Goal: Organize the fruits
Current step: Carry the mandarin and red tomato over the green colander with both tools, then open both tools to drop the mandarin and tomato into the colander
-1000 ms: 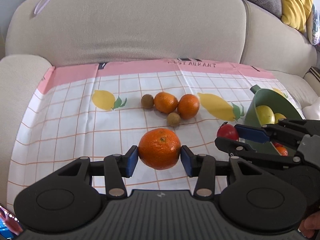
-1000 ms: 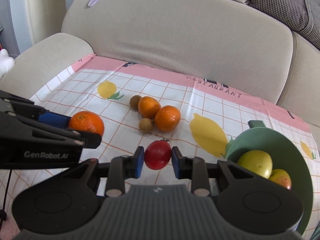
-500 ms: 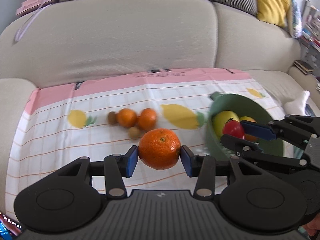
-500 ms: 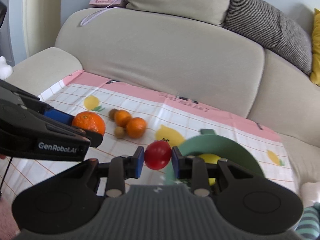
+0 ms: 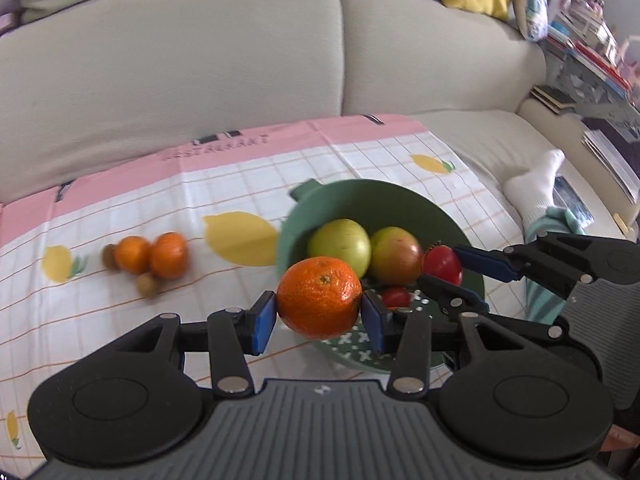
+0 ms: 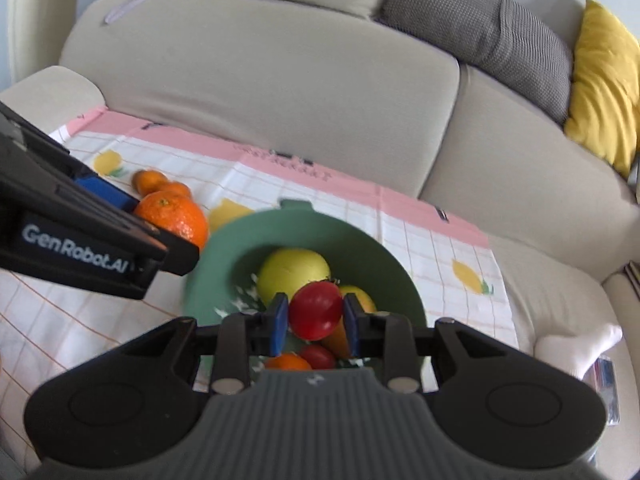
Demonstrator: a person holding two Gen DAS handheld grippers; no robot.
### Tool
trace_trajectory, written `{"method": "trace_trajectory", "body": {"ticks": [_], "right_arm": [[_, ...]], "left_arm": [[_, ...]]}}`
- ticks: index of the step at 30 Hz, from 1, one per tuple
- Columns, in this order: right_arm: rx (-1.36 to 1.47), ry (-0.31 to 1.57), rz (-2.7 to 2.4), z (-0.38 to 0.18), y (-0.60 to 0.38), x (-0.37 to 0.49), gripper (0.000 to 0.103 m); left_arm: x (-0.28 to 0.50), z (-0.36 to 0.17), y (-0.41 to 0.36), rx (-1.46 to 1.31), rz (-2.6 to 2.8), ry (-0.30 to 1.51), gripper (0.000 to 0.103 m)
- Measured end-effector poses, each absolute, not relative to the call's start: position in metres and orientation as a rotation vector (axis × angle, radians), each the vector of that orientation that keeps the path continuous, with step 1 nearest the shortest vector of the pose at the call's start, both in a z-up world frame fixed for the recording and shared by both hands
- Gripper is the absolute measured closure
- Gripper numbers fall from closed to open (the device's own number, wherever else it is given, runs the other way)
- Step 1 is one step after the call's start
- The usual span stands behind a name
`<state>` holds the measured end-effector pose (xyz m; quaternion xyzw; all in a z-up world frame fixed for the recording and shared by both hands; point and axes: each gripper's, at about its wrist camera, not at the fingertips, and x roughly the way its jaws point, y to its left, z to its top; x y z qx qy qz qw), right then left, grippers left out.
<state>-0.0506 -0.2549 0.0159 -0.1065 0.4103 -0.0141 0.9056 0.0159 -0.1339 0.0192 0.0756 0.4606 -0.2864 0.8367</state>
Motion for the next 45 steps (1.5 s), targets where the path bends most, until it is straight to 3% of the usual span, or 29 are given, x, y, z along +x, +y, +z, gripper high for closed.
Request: {"method": "trace_trajectory", "body": {"ticks": [33,45], "right_arm": [[-0.323,1.063,0.033,-0.044,-0.278,-0.007,0.076],[-0.378,1.081,0.074,-0.048,-0.276,-0.004,0.077]], "left_arm": [[0.047,-0.047,-0.194,0.357,-0.719,1.145,0.05],[0.042,-0.042,-0.188,0.365,-0.738,1.125,0.043]]}}
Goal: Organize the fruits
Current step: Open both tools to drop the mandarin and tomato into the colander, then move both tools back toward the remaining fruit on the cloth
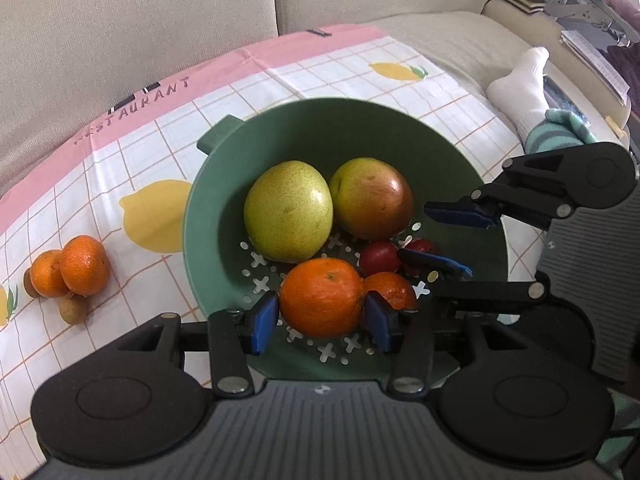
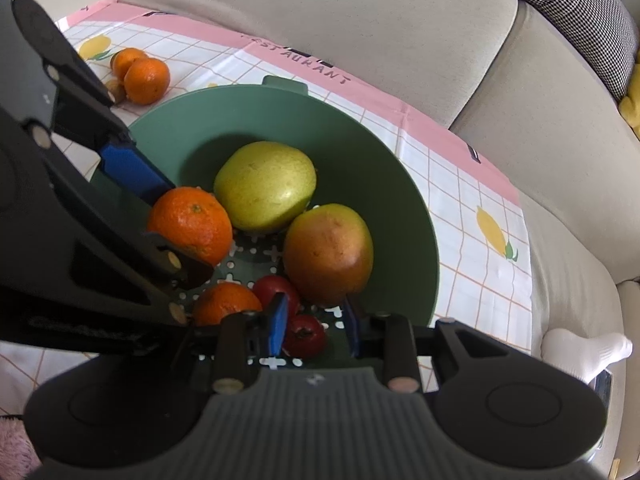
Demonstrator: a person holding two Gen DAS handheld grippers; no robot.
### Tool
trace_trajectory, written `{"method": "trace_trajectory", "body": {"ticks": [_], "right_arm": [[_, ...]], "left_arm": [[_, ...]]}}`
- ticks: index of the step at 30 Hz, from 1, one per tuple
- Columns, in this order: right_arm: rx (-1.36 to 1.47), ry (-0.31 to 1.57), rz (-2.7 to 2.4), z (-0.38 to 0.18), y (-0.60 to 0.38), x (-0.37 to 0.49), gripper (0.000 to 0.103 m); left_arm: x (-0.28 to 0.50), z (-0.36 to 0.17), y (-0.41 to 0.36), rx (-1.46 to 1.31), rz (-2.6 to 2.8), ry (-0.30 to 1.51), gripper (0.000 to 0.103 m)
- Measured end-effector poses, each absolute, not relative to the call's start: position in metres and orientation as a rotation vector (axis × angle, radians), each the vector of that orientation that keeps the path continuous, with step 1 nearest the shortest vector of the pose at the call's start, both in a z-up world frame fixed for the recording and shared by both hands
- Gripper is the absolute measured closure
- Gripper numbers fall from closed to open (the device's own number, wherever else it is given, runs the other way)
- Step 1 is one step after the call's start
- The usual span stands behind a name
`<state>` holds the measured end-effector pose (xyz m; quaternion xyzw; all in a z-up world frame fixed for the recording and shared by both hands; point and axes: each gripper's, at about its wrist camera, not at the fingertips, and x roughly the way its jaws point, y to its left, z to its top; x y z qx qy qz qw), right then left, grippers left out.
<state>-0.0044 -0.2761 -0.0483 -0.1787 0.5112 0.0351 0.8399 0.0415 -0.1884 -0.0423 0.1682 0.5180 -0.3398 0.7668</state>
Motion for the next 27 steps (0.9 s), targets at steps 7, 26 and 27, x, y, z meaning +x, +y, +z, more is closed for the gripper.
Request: {"method": "trace_trajectory", "body": {"ticks": [7,26,27], "right_arm": [[-0.378,1.08,0.07,-0.046,-0.276,-0.002,0.076],[-0.326,1.126,0.043,-0.052,-0.276,-0.002,0.066],[-0.331,1.122,0.037,-0.051,-0.275,-0.003,0.064]], "left_arm": [[0.04,-0.013,-0.169,0.295,-0.682,1.063,0.041],[0.048,-0.002,-0.108,0.176,-0.507,1.053,0.041],[0.047,-0.001,-0.107,0.174,-0.504,1.053,0.041]]}}
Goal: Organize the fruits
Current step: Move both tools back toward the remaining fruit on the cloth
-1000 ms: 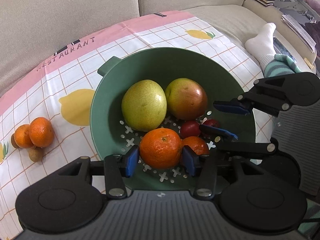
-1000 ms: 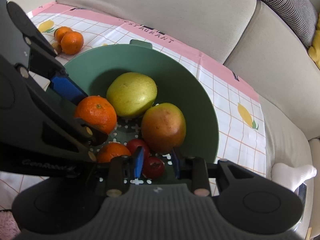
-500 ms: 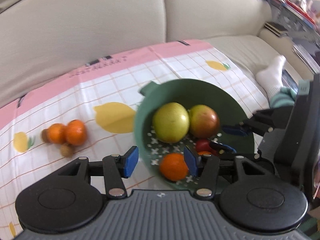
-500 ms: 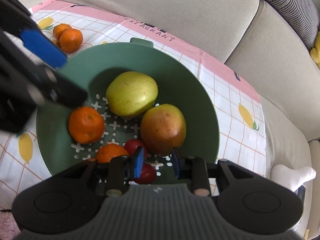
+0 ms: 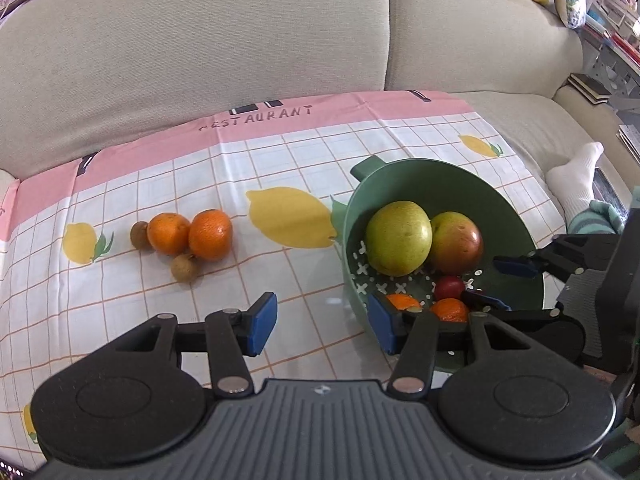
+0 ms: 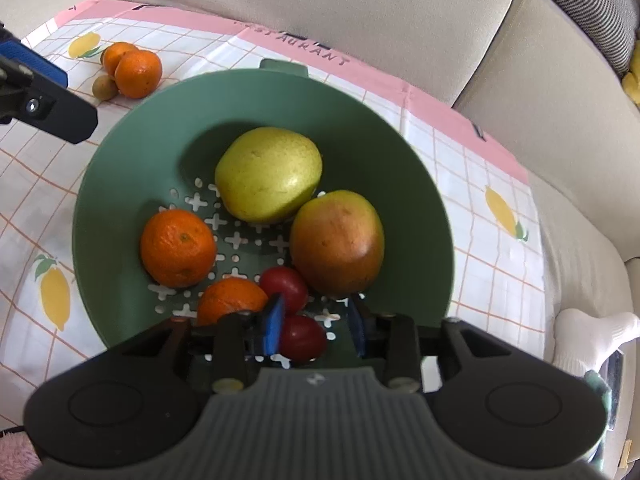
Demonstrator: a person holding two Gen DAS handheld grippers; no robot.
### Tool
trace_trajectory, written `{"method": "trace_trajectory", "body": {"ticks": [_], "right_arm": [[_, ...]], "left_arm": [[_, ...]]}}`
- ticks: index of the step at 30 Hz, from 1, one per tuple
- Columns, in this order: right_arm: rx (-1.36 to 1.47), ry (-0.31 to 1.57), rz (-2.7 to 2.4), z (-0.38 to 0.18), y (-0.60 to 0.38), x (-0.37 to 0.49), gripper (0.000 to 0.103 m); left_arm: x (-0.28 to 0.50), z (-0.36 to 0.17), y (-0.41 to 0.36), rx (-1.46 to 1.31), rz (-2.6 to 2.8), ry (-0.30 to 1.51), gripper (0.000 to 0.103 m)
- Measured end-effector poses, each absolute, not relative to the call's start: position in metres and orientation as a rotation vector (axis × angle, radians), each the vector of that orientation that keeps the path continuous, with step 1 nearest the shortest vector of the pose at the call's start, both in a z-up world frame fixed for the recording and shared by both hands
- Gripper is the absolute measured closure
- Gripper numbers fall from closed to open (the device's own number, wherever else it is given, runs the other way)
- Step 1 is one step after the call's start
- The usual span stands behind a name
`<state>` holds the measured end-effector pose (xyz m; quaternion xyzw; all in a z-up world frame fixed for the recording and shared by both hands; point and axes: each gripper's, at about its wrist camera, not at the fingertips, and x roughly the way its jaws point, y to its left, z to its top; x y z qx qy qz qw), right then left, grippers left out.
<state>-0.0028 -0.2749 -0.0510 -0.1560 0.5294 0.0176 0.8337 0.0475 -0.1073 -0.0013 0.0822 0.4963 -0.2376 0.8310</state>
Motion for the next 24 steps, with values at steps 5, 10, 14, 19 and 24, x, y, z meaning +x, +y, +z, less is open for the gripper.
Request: {"method": "trace_trajectory", "body": {"ticks": [5,10,14,19,24], "right_arm": [[-0.324,1.09,0.014,-0.04,-0.273,-0.007,0.049],[-0.294,1.014,-0.036,-0.019,-0.262,-0.017,0.041],[-0.25,0.954,-0.055,-0.004,-0.245,-0.025,0.036],[-0.214,0.899,-0.03,0.006,-0.214,-0.034,0.033],[-0.157,0.885,-0.005,0.009,-0.186,-0.036,0.032]], "left_arm": [[0.045,0.0,-0.099,0.162,-0.496,1.055,0.041],[0.044,0.002,-0.085,0.137,-0.469,1.046,0.041],[0.043,0.005,-0.071,0.114,-0.451,1.031,0.041],[0.04,0.007,-0.054,0.103,-0.457,1.017,0.041],[0.038,0.005,-0.036,0.084,-0.442,1.008,0.041]]}}
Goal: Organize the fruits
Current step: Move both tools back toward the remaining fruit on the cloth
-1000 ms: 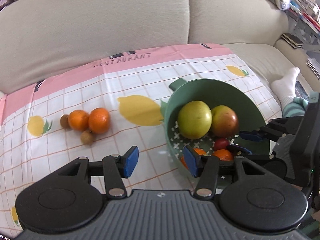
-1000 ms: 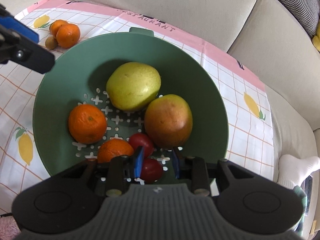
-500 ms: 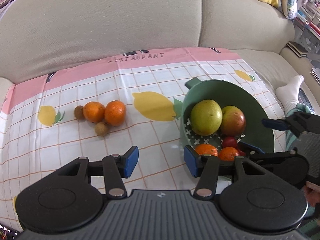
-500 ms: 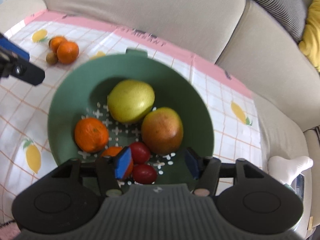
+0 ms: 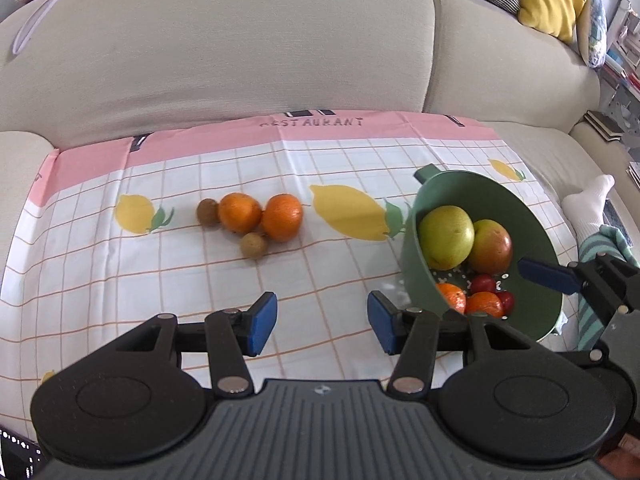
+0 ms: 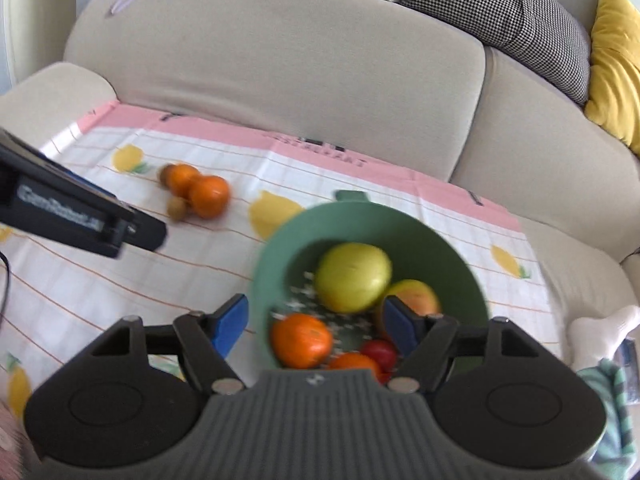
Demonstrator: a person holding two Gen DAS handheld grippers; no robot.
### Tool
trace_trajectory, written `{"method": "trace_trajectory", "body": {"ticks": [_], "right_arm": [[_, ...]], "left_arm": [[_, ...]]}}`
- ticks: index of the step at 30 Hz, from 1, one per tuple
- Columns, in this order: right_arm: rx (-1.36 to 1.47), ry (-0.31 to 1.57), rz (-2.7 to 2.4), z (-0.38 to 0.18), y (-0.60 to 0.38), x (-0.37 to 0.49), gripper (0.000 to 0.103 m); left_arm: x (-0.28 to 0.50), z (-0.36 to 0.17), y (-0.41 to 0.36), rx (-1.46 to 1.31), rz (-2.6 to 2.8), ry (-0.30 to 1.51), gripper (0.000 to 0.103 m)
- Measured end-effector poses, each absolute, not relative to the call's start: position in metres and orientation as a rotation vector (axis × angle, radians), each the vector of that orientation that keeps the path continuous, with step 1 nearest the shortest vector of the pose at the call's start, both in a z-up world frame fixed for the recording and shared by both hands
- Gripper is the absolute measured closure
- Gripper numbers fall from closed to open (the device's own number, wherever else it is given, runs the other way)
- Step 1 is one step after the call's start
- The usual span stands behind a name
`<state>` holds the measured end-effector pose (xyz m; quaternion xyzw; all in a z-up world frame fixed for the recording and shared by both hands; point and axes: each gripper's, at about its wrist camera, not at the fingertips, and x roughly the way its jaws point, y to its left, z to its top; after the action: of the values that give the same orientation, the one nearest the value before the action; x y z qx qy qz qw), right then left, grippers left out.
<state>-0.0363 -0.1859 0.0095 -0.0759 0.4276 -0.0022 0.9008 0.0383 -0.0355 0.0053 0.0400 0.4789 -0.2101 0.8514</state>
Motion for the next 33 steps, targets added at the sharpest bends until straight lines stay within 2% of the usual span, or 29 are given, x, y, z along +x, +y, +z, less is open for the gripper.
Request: {"method": "trace_trajectory", "body": {"ticks": [17,23,27,33], "right_arm": [[-0.14,0.834,0.022,0.001,-0.133,-0.028,0.032],[-0.147,0.84,0.04,-0.004,-0.124,-0.012,0.032],[-0.133,0.851,0.081,-0.009,-0.118,0.0,0.032],[-0.141,0.864,0.085,-0.019,-0.11,0.014,0.034]], "left_arm": [[0.052,-0.015,0.021,-0.013,-0.338,0.963,0.042],[0.064,-0.026,0.034,-0.07,-0.349,1.003,0.048],[0.069,-0.033,0.038,-0.101,-0.372,1.021,0.058],[0.078,-0.045,0.043,-0.101,-0.362,1.036,0.061]]}}
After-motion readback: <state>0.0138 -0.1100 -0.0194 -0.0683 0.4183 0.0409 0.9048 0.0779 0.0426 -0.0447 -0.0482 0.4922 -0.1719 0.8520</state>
